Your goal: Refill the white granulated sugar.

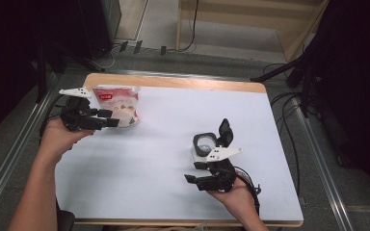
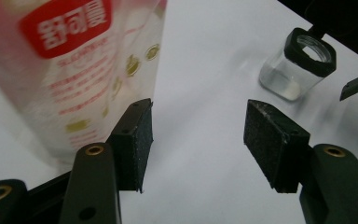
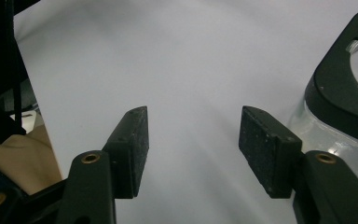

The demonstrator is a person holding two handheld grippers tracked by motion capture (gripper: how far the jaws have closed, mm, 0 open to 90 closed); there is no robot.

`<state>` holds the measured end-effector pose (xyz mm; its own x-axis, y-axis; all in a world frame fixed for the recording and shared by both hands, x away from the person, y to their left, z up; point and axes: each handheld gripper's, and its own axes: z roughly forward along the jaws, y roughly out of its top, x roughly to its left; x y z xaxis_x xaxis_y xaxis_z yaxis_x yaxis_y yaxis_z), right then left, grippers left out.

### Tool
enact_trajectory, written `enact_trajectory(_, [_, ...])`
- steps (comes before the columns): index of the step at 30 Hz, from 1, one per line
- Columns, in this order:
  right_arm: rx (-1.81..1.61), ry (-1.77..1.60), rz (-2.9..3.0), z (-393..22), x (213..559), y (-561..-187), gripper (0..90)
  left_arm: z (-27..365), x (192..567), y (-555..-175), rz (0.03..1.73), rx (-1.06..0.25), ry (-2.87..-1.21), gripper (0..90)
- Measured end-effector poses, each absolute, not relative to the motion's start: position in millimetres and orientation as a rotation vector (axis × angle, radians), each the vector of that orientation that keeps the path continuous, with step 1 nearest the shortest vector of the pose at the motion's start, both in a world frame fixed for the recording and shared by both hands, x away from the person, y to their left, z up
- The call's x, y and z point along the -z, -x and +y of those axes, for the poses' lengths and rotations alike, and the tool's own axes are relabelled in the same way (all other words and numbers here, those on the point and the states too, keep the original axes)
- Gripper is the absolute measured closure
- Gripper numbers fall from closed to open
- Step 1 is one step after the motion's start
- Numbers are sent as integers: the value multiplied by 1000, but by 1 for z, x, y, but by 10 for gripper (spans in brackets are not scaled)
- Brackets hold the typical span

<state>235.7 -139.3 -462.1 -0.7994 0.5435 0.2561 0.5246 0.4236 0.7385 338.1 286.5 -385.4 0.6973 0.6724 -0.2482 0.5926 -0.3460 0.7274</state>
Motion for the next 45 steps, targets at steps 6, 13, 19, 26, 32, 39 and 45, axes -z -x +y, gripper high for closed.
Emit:
enact_trajectory(6, [-1353,-984,2632,-139,463,-237,436,307,386,-340,990,-159,-2016,413])
enact_trajectory(13, [-1352,-971,2633,-139,463,-236,445,325,389,-343,1049,-178,-1998,402])
enact_trajectory(19, [-1345,-972,2642,-137,464,-236,448,323,392,-361,1039,-219,-2005,391])
enact_trajectory(26, [-1337,-970,2644,-135,466,-236,448,312,397,-381,1033,-221,-1998,392])
enact_trajectory(32, [-1348,-977,2645,-134,467,-235,465,298,403,-392,1031,-225,-2014,404])
enact_trajectory(39, [-1368,-959,2628,-130,466,-234,457,291,410,-397,1020,-222,-1996,511])
enact_trajectory(45, [-1409,-948,2628,-119,464,-238,448,289,414,-397,1042,-203,-1985,642])
